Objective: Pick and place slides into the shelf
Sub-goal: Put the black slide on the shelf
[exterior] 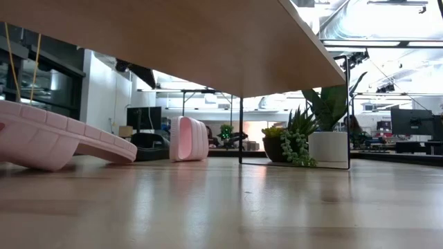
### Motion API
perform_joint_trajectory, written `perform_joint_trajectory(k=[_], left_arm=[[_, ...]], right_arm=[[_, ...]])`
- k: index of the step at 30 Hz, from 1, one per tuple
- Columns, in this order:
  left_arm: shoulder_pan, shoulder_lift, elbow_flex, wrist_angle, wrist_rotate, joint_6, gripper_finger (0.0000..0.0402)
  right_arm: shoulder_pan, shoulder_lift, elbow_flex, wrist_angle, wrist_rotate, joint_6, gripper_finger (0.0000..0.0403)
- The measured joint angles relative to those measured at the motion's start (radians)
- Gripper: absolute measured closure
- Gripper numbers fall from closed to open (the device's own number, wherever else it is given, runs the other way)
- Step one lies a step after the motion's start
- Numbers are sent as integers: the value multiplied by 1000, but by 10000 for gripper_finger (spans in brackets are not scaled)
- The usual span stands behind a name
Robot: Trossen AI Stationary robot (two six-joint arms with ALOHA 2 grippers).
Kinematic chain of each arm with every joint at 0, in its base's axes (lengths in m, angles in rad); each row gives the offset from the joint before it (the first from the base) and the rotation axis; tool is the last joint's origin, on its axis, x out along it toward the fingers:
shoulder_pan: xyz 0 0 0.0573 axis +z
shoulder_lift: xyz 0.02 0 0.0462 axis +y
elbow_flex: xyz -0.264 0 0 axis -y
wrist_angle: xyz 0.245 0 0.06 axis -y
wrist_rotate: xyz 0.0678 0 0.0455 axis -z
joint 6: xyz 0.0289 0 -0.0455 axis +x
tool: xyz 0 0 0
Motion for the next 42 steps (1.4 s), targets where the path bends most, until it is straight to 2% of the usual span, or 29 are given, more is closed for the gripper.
perform_joint_trajectory(k=[9, 16, 21, 25, 31, 35, 38, 42], left_arm=[[0, 28, -141, 93, -49, 8, 344], [0, 28, -180, 149, 19, 15, 344], [1, 29, -180, 175, 127, 52, 341], [3, 60, -181, 198, 119, 116, 301], [3, 122, -181, 249, -29, 128, 201], [3, 170, -181, 245, -64, 120, 147], [3, 210, -181, 245, -64, 120, 123], [3, 248, -181, 247, -65, 117, 115]], right_arm=[[0, 0, 0, -2, 4, 6, 325], [0, 0, 0, -3, 3, 18, 325], [0, 0, 0, -4, 3, 36, 325], [0, 0, 0, -7, 3, 45, 325], [0, 0, 0, -11, 5, 71, 325], [0, 0, 0, -13, 7, 97, 325], [0, 1, 0, -13, 7, 116, 325], [0, 1, 0, -13, 9, 125, 325]])
